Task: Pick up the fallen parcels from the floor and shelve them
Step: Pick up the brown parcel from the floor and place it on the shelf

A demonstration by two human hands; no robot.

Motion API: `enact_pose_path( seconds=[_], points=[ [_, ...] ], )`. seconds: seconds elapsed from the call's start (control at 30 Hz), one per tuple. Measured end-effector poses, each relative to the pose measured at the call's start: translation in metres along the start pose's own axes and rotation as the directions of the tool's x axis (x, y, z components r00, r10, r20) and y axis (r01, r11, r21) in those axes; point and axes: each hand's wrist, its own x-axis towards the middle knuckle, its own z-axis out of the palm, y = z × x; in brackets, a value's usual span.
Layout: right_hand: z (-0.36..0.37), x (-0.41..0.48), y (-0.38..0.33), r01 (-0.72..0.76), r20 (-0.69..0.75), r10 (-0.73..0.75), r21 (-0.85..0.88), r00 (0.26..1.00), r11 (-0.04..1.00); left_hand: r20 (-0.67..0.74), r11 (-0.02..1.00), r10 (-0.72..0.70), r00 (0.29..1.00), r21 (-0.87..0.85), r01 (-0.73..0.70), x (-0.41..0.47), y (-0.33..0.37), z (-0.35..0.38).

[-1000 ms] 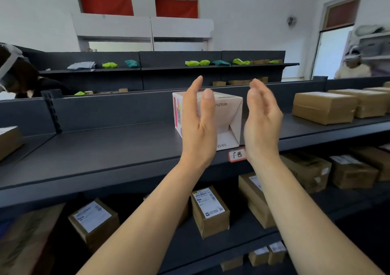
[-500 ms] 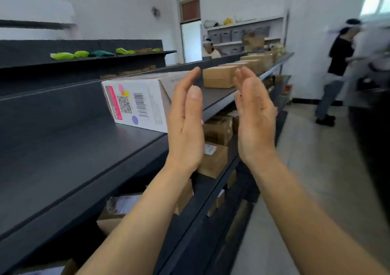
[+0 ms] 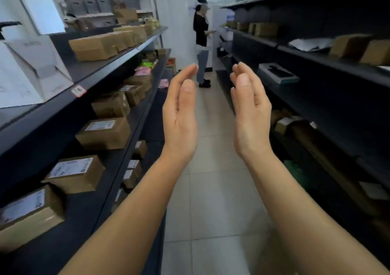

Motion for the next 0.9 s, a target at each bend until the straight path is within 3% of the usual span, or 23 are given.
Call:
enact_pose_path(
  seconds=[0.43, 0.7, 0.9],
  points=[
    [-0.220, -0.090, -0.095, -0.040, -0.222, -0.014, -0.237, 0.975, 0.971, 0.212, 0.965, -0.131, 0.968, -0.198, 0.174, -0.150, 0.063, 0.168],
    [-0.269, -0.117, -0.114, -0.084, -0.262, 0.018, -0.244, 0.965, 0.966, 0.251, 0.954, -0.166, 0.954, -0.205, 0.220, -0.183, 0.071, 0.208],
    [-0.281, -0.110, -0.089, -0.139, -0.331, 0.050, -0.252, 0.942, 0.958, 0.290, 0.947, -0.205, 0.935, -0.181, 0.264, -0.180, 0.041, 0.217]
  ],
)
